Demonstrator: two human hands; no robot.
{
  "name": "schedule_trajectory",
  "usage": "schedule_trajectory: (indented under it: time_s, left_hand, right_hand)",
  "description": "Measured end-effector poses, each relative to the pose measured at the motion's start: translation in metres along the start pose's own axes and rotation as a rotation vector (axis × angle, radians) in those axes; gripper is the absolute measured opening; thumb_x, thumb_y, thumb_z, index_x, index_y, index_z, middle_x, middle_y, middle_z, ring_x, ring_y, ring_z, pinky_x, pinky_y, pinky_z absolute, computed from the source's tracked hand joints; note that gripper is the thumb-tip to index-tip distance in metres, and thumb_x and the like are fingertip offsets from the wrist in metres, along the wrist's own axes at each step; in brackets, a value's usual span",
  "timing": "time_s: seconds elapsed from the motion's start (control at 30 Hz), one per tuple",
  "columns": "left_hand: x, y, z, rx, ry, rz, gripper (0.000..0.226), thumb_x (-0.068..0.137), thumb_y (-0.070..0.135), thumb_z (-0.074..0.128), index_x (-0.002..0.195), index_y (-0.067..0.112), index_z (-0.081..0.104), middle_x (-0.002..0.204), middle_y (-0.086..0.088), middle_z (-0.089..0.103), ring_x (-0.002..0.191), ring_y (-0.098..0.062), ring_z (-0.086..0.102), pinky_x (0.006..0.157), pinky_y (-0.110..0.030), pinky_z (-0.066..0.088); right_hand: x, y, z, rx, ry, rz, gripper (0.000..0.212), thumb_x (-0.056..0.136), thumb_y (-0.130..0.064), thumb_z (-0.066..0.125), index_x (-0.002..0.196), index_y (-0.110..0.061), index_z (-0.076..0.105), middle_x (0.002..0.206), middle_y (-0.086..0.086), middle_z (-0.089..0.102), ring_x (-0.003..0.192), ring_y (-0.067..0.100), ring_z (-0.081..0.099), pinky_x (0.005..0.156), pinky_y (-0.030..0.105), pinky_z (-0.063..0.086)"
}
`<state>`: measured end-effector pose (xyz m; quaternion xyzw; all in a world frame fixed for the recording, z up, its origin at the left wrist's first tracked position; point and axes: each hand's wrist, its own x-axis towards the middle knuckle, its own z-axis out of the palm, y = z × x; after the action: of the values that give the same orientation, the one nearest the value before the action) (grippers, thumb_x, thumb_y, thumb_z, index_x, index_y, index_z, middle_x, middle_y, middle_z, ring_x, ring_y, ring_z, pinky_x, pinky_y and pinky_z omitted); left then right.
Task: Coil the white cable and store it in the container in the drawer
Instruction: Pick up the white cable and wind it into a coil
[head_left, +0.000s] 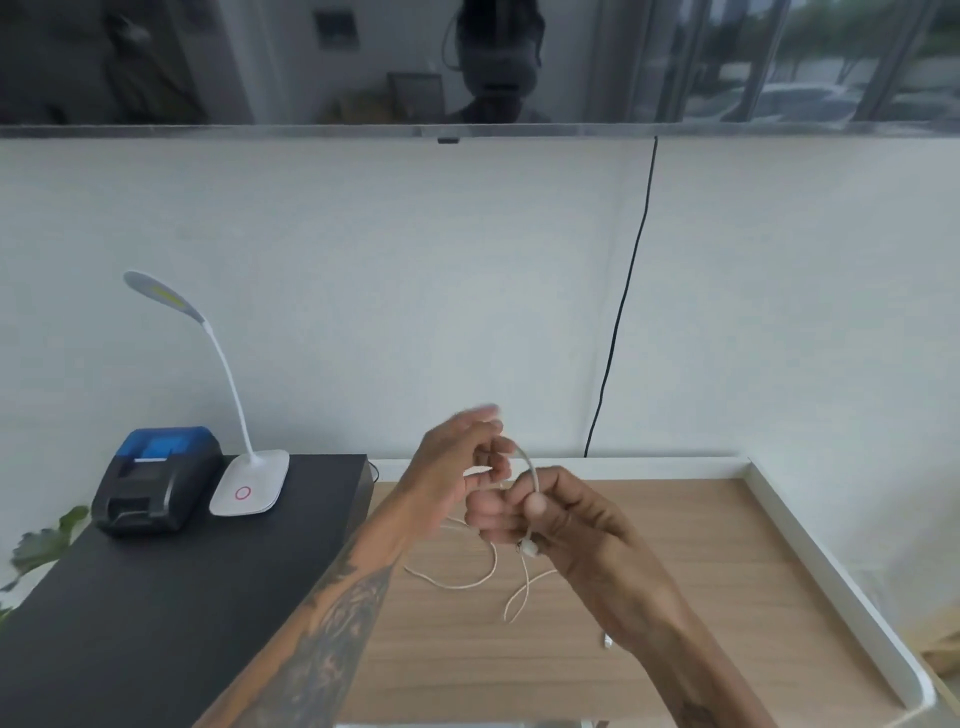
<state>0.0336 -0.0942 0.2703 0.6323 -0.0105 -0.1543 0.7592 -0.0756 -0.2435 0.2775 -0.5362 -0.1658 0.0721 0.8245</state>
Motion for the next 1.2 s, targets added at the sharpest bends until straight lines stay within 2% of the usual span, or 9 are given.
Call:
schedule_trajectory:
  time_s: [0.1,0.2,0.37,0.47,0.57,0.67,0.8,0.93,1.2]
  left_hand:
    - [-0.024,-0.019,0.004,0.275,-0.098,0.119,0.044,0.099,0.048,0.046,0.073,0.028,0.076,0.067,0.008,0.071,0.067,-0.011,0.066,0.066,-0.023,0.053]
    - [-0.046,-0.04,0.004,0.541,-0.059,0.302,0.047,0.099,0.059,0.042,0.073,0.028,0.066,0.078,-0.016,0.058,0.069,-0.018,0.052,0.071,-0.029,0.042]
    - [-0.066,-0.041,-0.002,0.474,-0.082,0.391,0.029,0.098,0.041,0.05,0.079,0.023,0.062,0.086,-0.001,0.065,0.085,-0.014,0.063,0.084,-0.036,0.046]
    - [-0.064,-0.029,-0.016,0.462,-0.083,0.463,0.024,0.101,0.035,0.055,0.087,0.018,0.064,0.07,-0.006,0.061,0.067,-0.017,0.062,0.075,-0.045,0.053]
    - [-0.055,-0.008,-0.026,0.552,0.01,0.613,0.011,0.095,0.034,0.066,0.089,0.026,0.069,0.059,0.004,0.053,0.054,-0.004,0.046,0.055,-0.019,0.045]
    - [-0.044,0.013,-0.028,0.59,0.053,0.652,0.014,0.083,0.036,0.079,0.083,0.027,0.069,0.052,0.011,0.038,0.051,-0.007,0.034,0.049,-0.014,0.031]
    - [-0.032,0.031,-0.02,0.517,0.022,0.681,0.026,0.07,0.041,0.086,0.075,0.021,0.071,0.054,0.009,0.039,0.056,-0.011,0.034,0.055,-0.019,0.033]
    - [-0.029,0.03,-0.009,0.397,-0.059,0.617,0.04,0.067,0.05,0.086,0.08,0.015,0.073,0.078,-0.035,0.06,0.071,-0.022,0.05,0.072,-0.038,0.044]
    - [-0.036,-0.02,-0.005,0.426,-0.156,0.475,0.02,0.092,0.04,0.068,0.081,0.025,0.074,0.063,-0.01,0.063,0.056,-0.01,0.054,0.058,-0.027,0.046]
  right_hand:
    - [0.006,-0.018,0.006,0.249,-0.014,-0.116,0.014,0.092,-0.011,0.053,0.1,-0.006,0.064,0.116,0.031,0.067,0.107,0.044,0.065,0.094,0.048,0.05]
    - [0.021,-0.032,0.006,0.283,-0.015,-0.295,0.015,0.099,-0.004,0.042,0.099,-0.007,0.056,0.134,0.027,0.061,0.125,0.039,0.059,0.106,0.045,0.048]
    - [0.043,-0.022,-0.01,-0.449,0.264,-0.354,0.017,0.106,-0.003,0.04,0.093,-0.009,0.049,0.135,-0.003,0.062,0.14,0.01,0.045,0.109,0.038,0.039]
    - [0.043,-0.01,-0.02,-0.785,0.189,-0.22,0.015,0.105,0.001,0.037,0.091,0.0,0.043,0.118,0.011,0.066,0.139,0.002,0.043,0.105,0.028,0.043]
    - [0.029,-0.002,-0.018,-0.819,0.061,-0.041,0.017,0.107,-0.011,0.04,0.094,-0.013,0.05,0.12,0.009,0.072,0.105,0.005,0.07,0.087,0.029,0.054]
    - [0.017,0.006,-0.01,-0.67,0.002,0.026,0.027,0.108,-0.024,0.038,0.121,-0.01,0.056,0.11,0.004,0.077,0.057,0.015,0.062,0.062,0.018,0.045]
    - [0.006,0.011,-0.006,-0.341,-0.055,0.087,0.033,0.104,-0.026,0.044,0.128,-0.012,0.061,0.089,0.006,0.077,0.047,0.012,0.047,0.054,0.015,0.041]
    - [-0.003,0.004,-0.004,0.198,-0.167,0.113,0.029,0.098,-0.009,0.049,0.121,-0.002,0.065,0.12,0.022,0.071,0.074,0.024,0.075,0.062,0.028,0.057]
    - [-0.012,-0.02,0.01,0.642,-0.171,-0.147,0.041,0.095,0.004,0.055,0.136,0.004,0.053,0.141,0.026,0.055,0.121,0.036,0.063,0.093,0.037,0.058]
